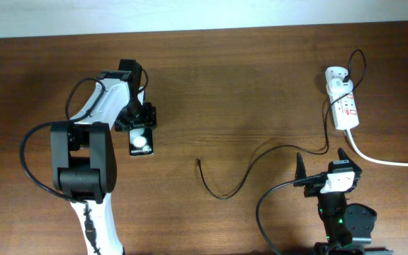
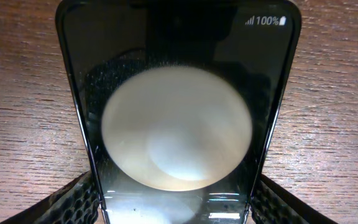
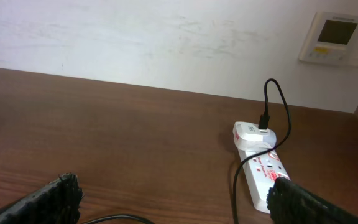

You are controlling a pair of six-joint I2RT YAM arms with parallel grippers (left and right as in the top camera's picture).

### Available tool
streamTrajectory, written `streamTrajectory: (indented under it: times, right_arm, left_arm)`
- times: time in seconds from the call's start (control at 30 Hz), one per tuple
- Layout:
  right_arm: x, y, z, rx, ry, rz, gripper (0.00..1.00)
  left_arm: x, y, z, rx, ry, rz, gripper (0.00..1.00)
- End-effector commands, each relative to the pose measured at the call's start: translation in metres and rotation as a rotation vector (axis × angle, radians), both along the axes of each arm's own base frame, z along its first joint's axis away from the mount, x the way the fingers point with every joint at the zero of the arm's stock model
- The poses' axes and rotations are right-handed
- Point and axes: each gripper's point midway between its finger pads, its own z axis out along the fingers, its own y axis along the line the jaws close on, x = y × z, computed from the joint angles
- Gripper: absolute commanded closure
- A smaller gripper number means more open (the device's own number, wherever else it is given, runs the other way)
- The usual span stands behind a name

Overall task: Plug charger to phone and switch on socket
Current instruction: 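Close the left gripper on the phone's sides, then lift the phone with the left gripper and tilt it upright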

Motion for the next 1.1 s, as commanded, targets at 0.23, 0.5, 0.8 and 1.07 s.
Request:
streamTrajectory:
  times: [0.23, 0.5, 0.8, 1.07]
  right_arm:
    - [0.0, 0.004, -0.002, -0.003, 0.002, 0.021, 0.01]
    - [0.0, 0.004, -0.002, -0.003, 0.003, 0.021, 0.01]
    - [0.0, 0.004, -0.002, -0.003, 0.003, 0.022, 0.01]
    - [0.0, 0.004, -0.002, -0.003, 0.003, 0.021, 0.01]
  left_arm:
    - [0.007, -0.002, 0.022, -0.007, 0.007, 0.006, 1.0]
    - [0.006, -0.081, 0.048, -0.487, 0.03, 0.005, 1.0]
    - [0.014, -0.162, 0.138, -1.199, 0.033, -0.016, 1.0]
    - [0.012, -0.169, 0.188, -1.476, 0.261, 0.176, 1.0]
